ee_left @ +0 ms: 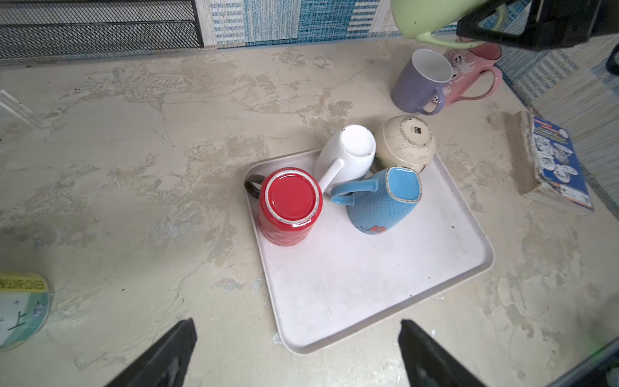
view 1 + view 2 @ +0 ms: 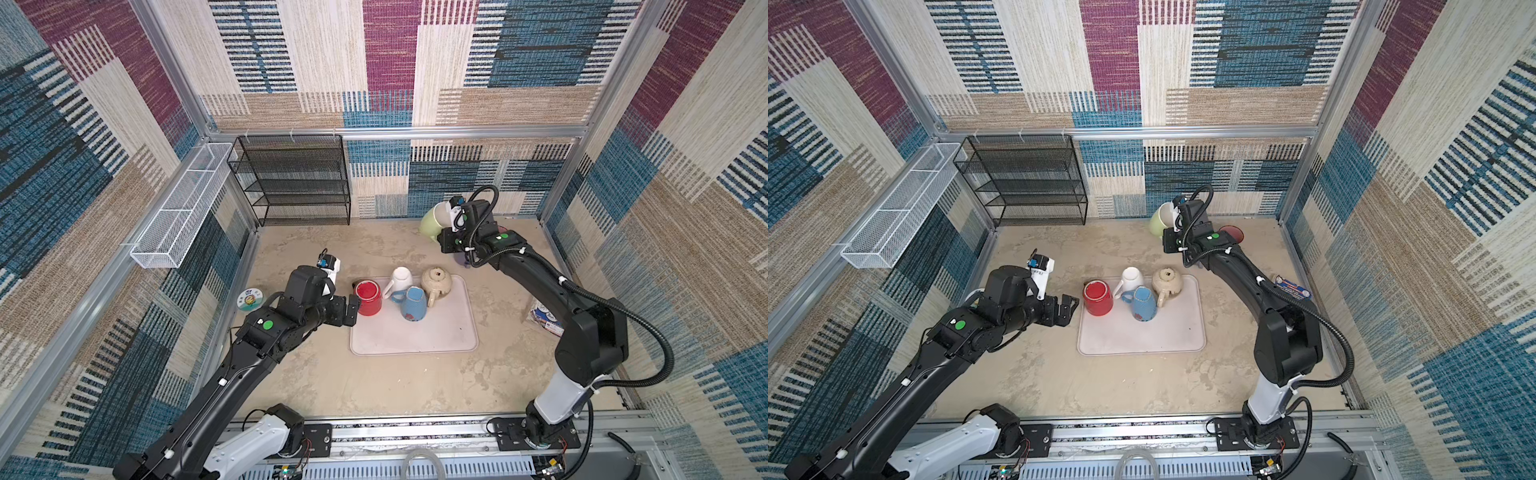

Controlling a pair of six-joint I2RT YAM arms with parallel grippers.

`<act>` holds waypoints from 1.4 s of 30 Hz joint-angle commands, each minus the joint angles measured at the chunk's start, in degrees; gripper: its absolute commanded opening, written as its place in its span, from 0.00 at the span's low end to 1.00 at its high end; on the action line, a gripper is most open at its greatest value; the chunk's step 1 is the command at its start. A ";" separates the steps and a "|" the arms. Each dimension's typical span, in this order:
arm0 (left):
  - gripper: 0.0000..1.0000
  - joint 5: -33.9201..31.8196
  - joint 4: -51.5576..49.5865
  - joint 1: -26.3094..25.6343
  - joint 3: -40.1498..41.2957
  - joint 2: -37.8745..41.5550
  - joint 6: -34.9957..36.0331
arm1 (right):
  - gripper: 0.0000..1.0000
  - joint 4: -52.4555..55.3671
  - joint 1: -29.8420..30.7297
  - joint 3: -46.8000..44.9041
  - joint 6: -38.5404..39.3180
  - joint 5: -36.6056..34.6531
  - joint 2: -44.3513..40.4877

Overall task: Turn the mug right side up
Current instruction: Place the mug at the top-center of the table.

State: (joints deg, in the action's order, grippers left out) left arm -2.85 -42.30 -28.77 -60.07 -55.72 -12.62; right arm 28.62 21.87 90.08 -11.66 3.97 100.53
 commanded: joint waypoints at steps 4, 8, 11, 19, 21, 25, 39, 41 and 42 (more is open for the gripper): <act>1.00 -0.73 -1.79 0.03 1.24 0.33 3.16 | 0.00 2.50 0.21 8.74 0.86 -8.06 7.21; 1.00 -1.74 -1.91 0.10 1.79 0.73 3.66 | 0.00 4.52 0.24 11.14 0.86 -12.03 11.04; 1.00 -1.28 -1.95 0.09 1.88 0.40 3.75 | 0.00 4.36 0.27 11.15 0.59 -12.90 12.42; 1.00 -0.16 -2.16 0.12 1.67 -0.99 4.01 | 0.00 4.68 0.24 12.04 0.65 -14.78 17.68; 1.00 0.04 -2.17 0.12 1.79 -1.28 4.09 | 0.00 4.86 0.21 11.78 0.84 -15.43 18.50; 1.00 0.13 -2.24 0.12 1.71 -1.42 4.10 | 0.00 4.45 0.12 10.71 1.31 -16.25 19.20; 1.00 0.57 -2.21 0.12 1.89 -1.82 4.28 | 0.00 5.26 0.08 8.92 1.99 -18.47 20.86; 1.00 0.63 -2.21 0.13 1.87 -1.88 4.27 | 0.00 5.30 0.06 8.21 1.99 -18.42 20.51; 1.00 0.59 -2.26 0.12 1.84 -1.89 4.27 | 0.00 5.26 0.08 7.97 2.11 -18.45 20.34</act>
State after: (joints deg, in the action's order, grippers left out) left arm -2.66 -44.36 -28.62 -58.28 -57.58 -9.72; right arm 36.34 21.89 98.37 -9.98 -12.64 121.62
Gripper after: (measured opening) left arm 0.997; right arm 0.162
